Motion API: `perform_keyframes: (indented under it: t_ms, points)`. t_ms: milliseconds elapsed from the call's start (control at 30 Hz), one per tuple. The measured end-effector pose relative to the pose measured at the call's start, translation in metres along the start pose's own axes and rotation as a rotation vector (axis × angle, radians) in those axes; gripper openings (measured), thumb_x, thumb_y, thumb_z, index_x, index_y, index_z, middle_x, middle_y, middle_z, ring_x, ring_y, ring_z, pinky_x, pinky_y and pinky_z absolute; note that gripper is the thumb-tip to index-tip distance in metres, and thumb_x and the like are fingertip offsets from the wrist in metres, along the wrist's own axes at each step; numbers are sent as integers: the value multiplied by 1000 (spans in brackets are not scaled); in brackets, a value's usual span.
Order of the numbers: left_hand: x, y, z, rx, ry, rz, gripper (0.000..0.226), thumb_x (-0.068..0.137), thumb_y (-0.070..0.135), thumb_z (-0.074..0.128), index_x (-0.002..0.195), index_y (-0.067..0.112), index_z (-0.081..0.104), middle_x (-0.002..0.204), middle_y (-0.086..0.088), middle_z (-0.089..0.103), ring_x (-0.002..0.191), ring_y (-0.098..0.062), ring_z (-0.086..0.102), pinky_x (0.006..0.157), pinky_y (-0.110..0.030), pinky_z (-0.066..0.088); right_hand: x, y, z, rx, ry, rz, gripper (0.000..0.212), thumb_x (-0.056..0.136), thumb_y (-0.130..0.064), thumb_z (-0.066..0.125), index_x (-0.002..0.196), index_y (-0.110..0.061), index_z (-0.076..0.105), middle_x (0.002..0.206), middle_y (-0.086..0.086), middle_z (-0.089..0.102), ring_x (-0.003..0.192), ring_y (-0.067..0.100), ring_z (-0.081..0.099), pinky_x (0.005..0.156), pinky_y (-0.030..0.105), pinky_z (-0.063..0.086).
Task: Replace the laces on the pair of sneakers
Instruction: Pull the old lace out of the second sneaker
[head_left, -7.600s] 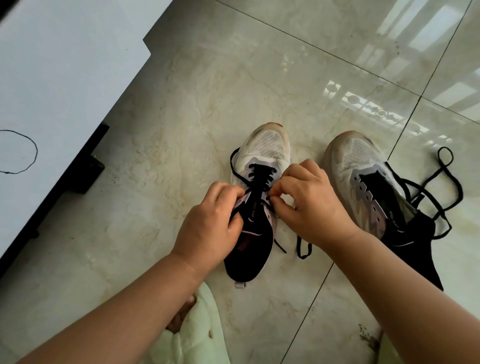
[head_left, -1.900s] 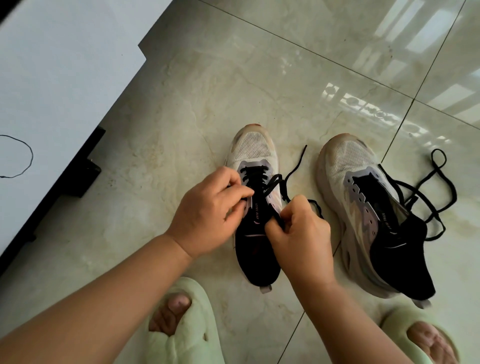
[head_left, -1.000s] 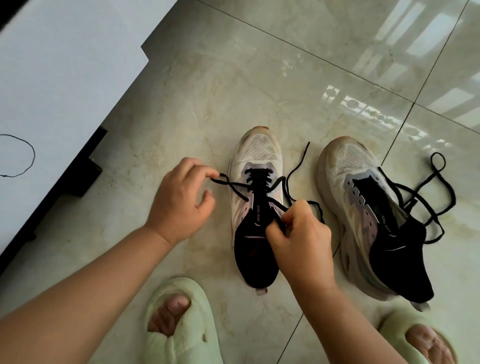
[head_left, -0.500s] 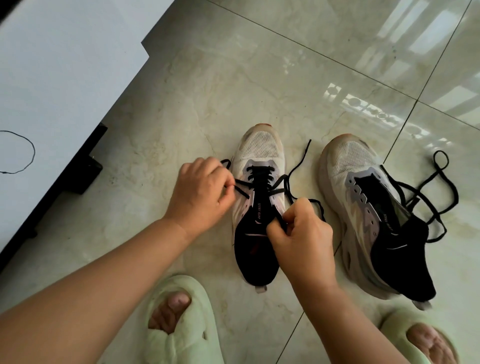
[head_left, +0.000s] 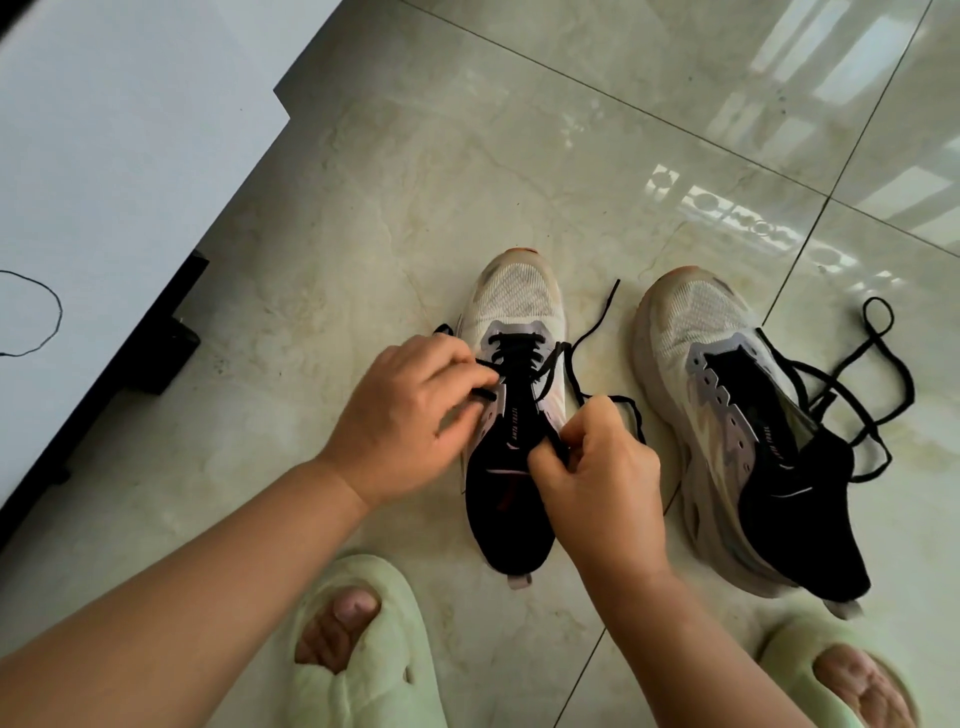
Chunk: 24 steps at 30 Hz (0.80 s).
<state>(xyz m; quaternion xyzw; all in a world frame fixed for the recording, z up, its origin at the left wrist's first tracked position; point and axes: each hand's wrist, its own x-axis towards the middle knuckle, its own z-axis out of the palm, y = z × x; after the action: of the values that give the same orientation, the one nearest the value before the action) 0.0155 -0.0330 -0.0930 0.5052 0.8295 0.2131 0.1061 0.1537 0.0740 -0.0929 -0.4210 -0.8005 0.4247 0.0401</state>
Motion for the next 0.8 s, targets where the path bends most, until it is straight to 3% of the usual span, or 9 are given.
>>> perform_keyframes:
  t_ms: [233, 433, 500, 567, 667, 800]
  points:
    - [5, 4, 1, 38, 57, -18, 16, 80, 21, 58, 78, 12, 71, 77, -2, 61, 72, -24, 58, 65, -35, 43, -1, 0, 1, -7, 3, -10, 28, 76, -18, 62, 68, -19, 36, 56, -5, 46, 54, 16, 42, 51, 32, 36]
    - [-3, -17, 7, 111, 22, -419, 4, 78, 10, 65, 74, 9, 65, 76, -4, 60, 74, -28, 57, 71, -37, 39, -1, -2, 0, 1, -19, 8, 22, 77, -16, 60, 71, -13, 39, 58, 0, 47, 55, 21, 42, 52, 37, 39]
    - [-4, -22, 8, 160, -30, -471, 5, 81, 13, 63, 78, 11, 65, 80, -4, 62, 80, -27, 56, 74, -36, 35, -1, -2, -1, 4, -22, 8, 22, 77, -17, 60, 71, -13, 39, 58, 0, 47, 55, 20, 42, 51, 36, 39]
    - [-3, -19, 7, 137, -23, -412, 3, 81, 13, 64, 82, 11, 65, 82, -3, 64, 82, -27, 57, 76, -35, 35, -1, -2, -1, 4, -24, 4, 22, 77, -16, 60, 71, -15, 39, 58, 0, 48, 54, 19, 42, 50, 35, 39]
    - [0, -7, 2, -58, -17, -241, 16, 78, 12, 63, 94, 9, 64, 90, -2, 64, 86, -22, 60, 82, -31, 40, 0, -2, 0, -3, -15, 0, 24, 77, -16, 61, 70, -15, 38, 58, -1, 47, 54, 18, 42, 50, 33, 37]
    - [4, 7, 1, -274, -97, -126, 27, 81, 3, 59, 107, 9, 58, 100, 5, 52, 88, -3, 53, 83, -12, 41, 0, -1, 0, -11, 5, -14, 23, 75, -15, 61, 70, -14, 39, 57, -3, 46, 54, 20, 42, 51, 33, 37]
